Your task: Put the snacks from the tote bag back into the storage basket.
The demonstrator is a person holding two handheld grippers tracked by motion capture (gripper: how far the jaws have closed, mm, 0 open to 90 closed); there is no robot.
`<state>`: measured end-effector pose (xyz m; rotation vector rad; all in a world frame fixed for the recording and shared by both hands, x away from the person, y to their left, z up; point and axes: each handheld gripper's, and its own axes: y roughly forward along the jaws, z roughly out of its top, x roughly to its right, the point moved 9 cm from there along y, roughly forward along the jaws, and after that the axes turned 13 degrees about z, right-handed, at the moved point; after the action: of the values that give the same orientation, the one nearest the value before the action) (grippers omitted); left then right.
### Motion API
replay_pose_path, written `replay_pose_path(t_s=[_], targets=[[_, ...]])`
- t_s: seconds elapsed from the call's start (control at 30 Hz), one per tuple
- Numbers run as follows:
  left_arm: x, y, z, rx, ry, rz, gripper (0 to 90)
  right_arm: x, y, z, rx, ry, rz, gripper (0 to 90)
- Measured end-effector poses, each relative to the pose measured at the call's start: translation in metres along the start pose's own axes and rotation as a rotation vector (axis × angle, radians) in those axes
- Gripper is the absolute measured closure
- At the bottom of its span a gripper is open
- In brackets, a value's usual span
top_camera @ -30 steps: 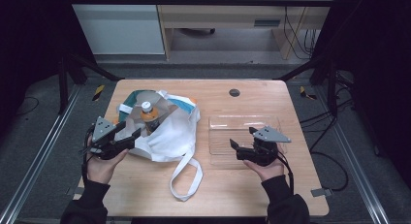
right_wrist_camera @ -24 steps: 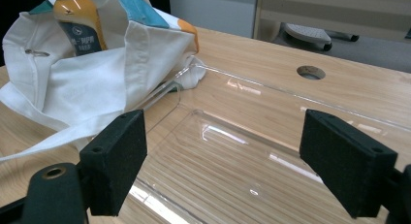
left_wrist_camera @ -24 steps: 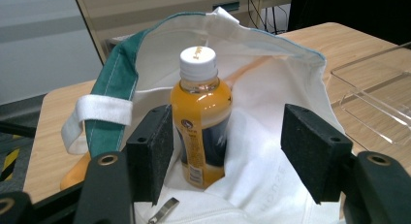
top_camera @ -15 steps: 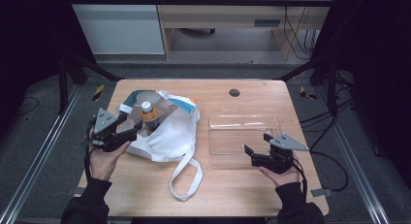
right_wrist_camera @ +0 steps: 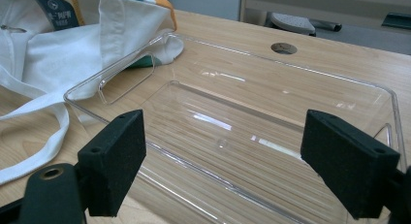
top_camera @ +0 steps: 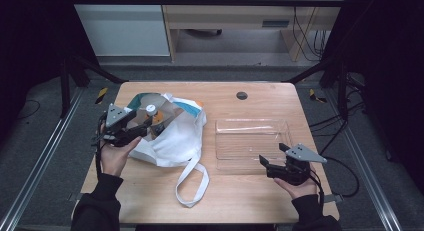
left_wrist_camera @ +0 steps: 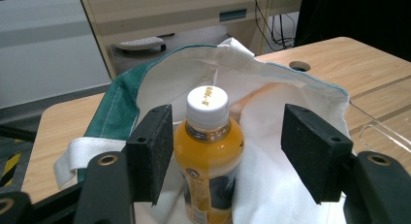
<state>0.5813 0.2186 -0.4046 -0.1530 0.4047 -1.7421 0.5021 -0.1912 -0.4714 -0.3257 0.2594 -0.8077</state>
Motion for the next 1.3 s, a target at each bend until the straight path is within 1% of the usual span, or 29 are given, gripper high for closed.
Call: replay_pose_path(t_s=[0.13,0.27,0.43,0.57,0.7,0.8,0.9,1.03,1.17,1.3], targets=[[-0.001,0.008,-0.001,-0.012,0.000,0.018,36.1,0.000,-0.001,-0.001,0.000,0.004,0.003,16.6],[-0.004,0.015,-0.002,-0.016,-0.010,0.032,36.1,0.000,-0.003,-0.001,0.003,-0.001,0.004,16.6],[-0.006,0.021,-0.002,-0.013,-0.018,0.032,35.9,-0.001,-0.003,-0.003,-0.003,0.000,0.005,16.5],[-0.005,0.025,-0.002,-0.018,-0.016,0.038,35.7,-0.002,-0.001,-0.004,-0.015,-0.008,0.007,16.5],[-0.006,0.031,-0.001,-0.027,-0.013,0.045,35.4,-0.003,0.001,-0.005,-0.020,-0.005,0.011,16.5],[-0.005,0.034,0.001,-0.020,-0.018,0.043,35.4,-0.003,0.001,-0.006,-0.023,-0.010,0.012,16.5],[-0.003,0.038,0.003,-0.018,-0.008,0.043,35.4,-0.004,0.002,-0.006,-0.022,-0.011,0.013,16.6],[-0.002,0.043,0.004,-0.020,0.003,0.059,35.3,-0.004,0.002,-0.006,-0.022,-0.011,0.015,16.6],[-0.004,0.047,0.002,-0.029,0.001,0.070,35.4,-0.004,0.002,-0.006,-0.022,-0.011,0.017,16.6],[-0.003,0.051,-0.001,-0.038,0.011,0.066,35.7,-0.004,0.002,-0.006,-0.023,-0.013,0.017,16.6]])
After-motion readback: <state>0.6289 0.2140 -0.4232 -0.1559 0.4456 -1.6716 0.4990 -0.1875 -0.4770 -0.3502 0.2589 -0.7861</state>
